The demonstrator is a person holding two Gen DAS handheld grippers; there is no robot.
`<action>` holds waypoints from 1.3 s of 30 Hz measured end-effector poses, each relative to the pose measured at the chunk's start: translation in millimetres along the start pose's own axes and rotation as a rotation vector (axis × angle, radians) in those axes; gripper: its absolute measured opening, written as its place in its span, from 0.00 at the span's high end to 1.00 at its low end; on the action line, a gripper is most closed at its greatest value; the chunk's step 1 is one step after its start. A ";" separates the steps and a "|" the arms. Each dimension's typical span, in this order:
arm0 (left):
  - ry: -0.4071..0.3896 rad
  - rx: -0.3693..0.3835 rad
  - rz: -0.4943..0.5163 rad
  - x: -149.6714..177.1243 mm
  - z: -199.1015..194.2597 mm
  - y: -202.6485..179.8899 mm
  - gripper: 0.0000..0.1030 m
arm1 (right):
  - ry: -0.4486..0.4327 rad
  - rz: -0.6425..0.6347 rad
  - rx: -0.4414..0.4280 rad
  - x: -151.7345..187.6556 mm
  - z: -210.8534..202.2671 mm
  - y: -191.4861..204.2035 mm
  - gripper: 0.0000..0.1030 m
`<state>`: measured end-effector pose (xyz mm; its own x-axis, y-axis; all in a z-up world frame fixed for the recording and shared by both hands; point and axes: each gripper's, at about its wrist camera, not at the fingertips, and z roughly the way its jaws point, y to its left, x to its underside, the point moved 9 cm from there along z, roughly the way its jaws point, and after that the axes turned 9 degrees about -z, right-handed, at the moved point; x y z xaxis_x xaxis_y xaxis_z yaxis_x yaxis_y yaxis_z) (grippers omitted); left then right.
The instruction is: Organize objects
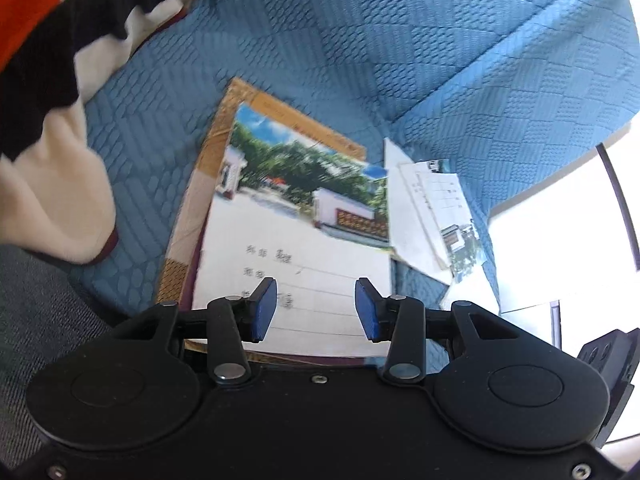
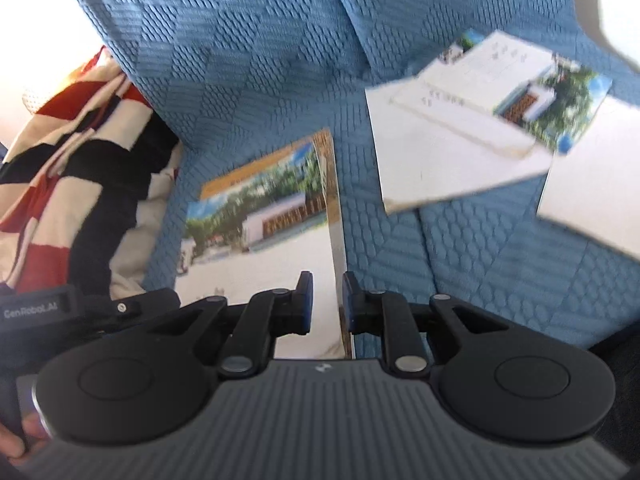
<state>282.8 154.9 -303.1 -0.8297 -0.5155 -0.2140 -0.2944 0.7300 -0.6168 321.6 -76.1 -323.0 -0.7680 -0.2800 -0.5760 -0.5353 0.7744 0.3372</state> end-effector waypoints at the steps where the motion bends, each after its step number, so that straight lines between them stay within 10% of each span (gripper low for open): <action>1: -0.006 0.000 0.013 -0.2 -3.8 -5.2 0.61 | -0.013 -0.007 -0.002 -5.1 -6.1 1.0 0.82; 17: -0.147 0.106 0.186 11.3 -86.6 -114.5 0.55 | -0.254 -0.135 -0.036 -69.1 -136.4 18.8 0.82; 39: -0.162 0.090 0.384 66.2 -94.7 -181.4 0.21 | -0.298 -0.122 0.091 -36.4 -201.3 -26.8 0.80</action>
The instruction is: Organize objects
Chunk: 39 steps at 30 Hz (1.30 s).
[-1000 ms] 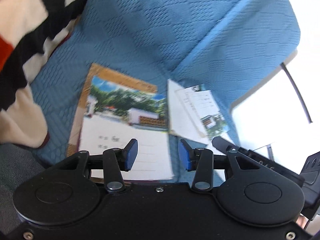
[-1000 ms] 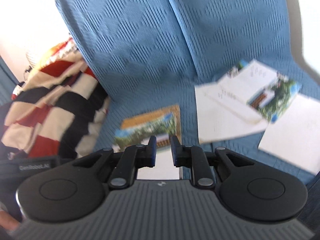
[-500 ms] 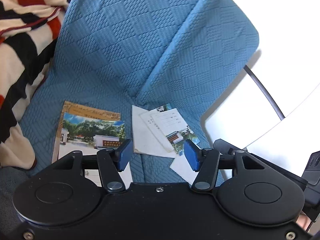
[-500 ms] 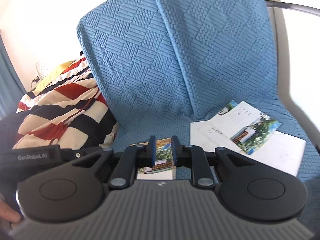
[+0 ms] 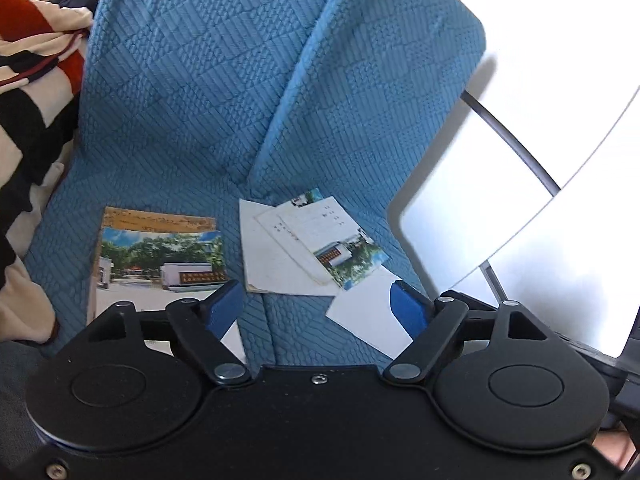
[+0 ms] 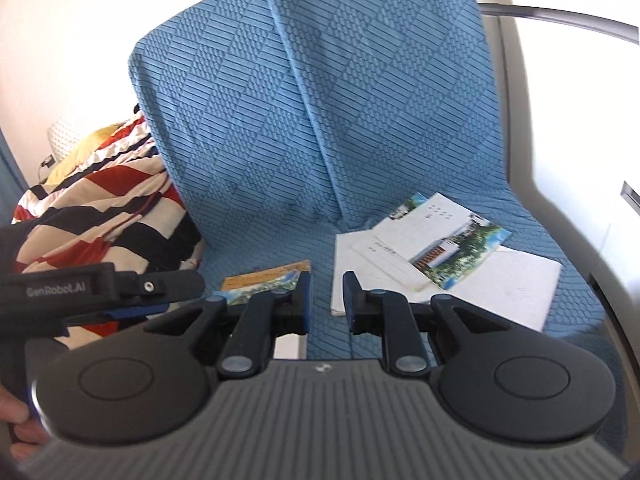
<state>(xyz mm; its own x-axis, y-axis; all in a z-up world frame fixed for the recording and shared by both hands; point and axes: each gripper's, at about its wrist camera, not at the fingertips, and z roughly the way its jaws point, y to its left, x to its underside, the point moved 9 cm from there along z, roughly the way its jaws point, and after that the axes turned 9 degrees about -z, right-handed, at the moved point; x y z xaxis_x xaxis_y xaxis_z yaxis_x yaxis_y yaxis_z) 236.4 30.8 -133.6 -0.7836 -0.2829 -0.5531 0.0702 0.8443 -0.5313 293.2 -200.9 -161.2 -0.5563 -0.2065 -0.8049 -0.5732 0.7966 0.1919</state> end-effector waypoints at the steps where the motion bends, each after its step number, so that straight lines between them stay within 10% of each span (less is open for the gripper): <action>1: -0.001 0.004 0.009 1.6 0.5 -3.8 0.20 | 0.005 0.006 0.003 2.6 -1.0 -3.0 0.80; 7: 0.000 0.011 0.028 9.9 1.0 -17.9 0.09 | 0.027 0.012 0.038 12.9 -6.8 -16.8 0.80; 12: 0.004 0.004 0.029 14.9 2.9 -22.1 0.03 | 0.033 0.023 0.075 19.2 -10.8 -29.2 0.19; 39: 0.048 0.012 0.095 43.3 46.4 -76.8 0.03 | 0.065 0.110 0.163 46.5 -25.2 -103.6 0.19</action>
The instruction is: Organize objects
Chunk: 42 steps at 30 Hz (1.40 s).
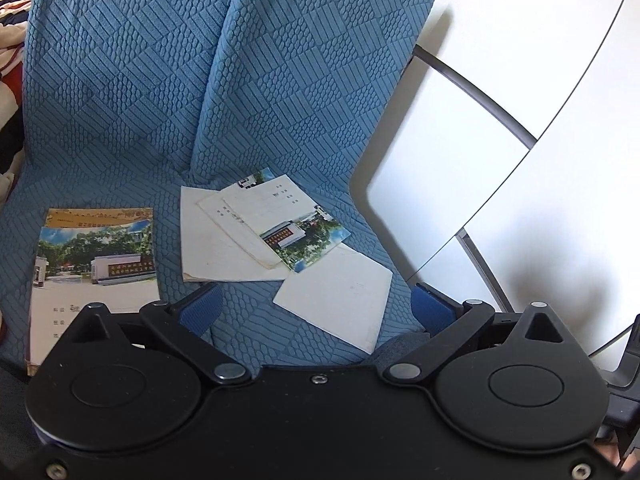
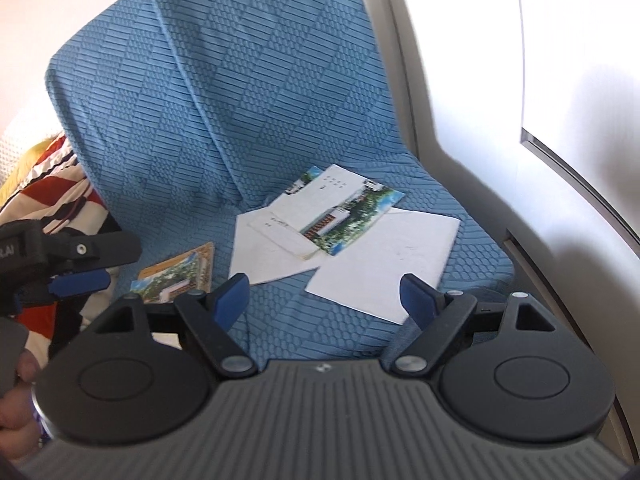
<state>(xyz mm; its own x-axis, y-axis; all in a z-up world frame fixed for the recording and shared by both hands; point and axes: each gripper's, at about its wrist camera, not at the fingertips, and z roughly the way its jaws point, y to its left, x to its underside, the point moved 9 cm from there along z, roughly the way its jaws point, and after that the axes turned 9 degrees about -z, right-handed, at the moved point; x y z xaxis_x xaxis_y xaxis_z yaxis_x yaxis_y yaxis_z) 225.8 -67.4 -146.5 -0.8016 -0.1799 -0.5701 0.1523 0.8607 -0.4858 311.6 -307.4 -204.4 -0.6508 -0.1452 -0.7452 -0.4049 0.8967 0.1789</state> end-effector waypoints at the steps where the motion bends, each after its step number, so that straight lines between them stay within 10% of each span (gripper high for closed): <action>1: 0.003 0.000 0.002 0.7 2.8 -1.9 0.03 | 0.002 0.004 -0.001 0.7 1.0 -2.9 0.19; 42: 0.183 -0.042 -0.044 12.4 172.3 -8.4 0.03 | 0.137 0.125 0.011 39.5 112.7 -87.9 0.19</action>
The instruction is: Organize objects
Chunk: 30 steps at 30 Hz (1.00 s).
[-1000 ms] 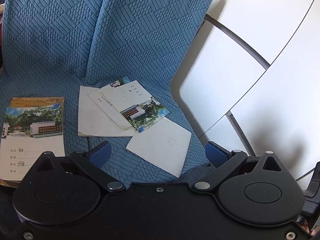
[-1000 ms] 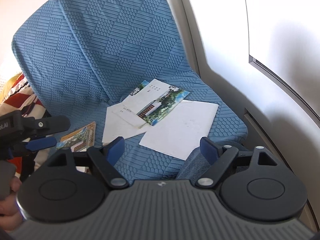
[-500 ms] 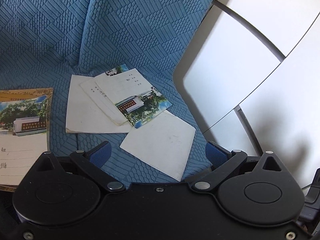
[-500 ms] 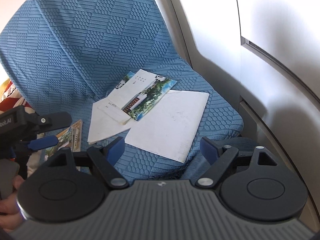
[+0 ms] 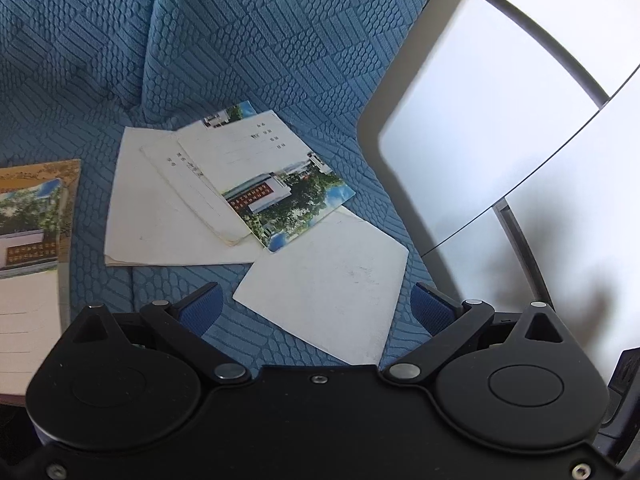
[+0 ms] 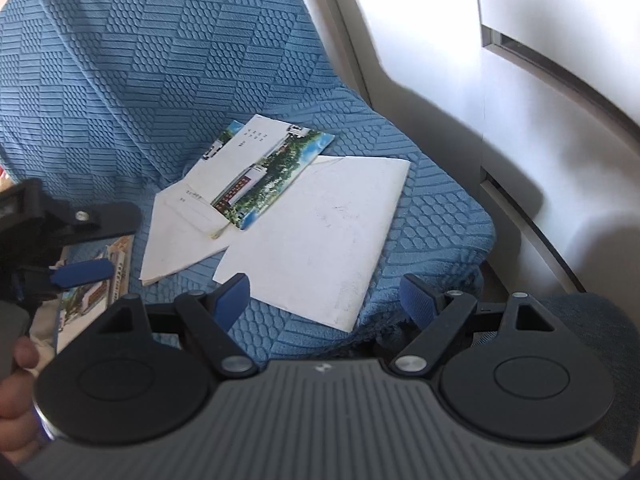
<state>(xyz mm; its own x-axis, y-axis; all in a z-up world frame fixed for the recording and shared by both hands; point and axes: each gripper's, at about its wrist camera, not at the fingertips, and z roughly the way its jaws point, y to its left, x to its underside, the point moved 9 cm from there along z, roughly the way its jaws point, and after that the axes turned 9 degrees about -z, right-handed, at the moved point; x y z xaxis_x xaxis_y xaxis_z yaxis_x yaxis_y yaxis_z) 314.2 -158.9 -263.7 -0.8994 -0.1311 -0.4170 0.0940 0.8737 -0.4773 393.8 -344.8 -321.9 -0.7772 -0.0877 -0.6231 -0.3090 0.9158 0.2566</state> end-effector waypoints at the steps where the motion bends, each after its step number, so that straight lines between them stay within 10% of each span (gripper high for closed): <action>1: 0.011 -0.002 0.003 1.8 6.6 1.8 0.04 | -0.005 -0.005 -0.004 1.9 3.7 -0.3 0.19; 17: 0.052 -0.005 0.003 11.5 74.2 27.2 0.11 | -0.021 0.053 0.021 13.0 55.8 -18.9 0.33; 30: 0.090 -0.018 -0.035 17.6 115.2 45.3 0.37 | 0.014 0.173 0.001 20.9 63.1 -36.9 0.49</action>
<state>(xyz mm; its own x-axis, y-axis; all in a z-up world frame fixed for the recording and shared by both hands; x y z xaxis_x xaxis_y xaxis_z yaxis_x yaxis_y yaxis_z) 351.8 -175.6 -381.8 -0.9370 -0.1198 -0.3282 0.0546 0.8776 -0.4762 423.6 -355.7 -391.1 -0.8262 0.0655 -0.5595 -0.1698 0.9181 0.3583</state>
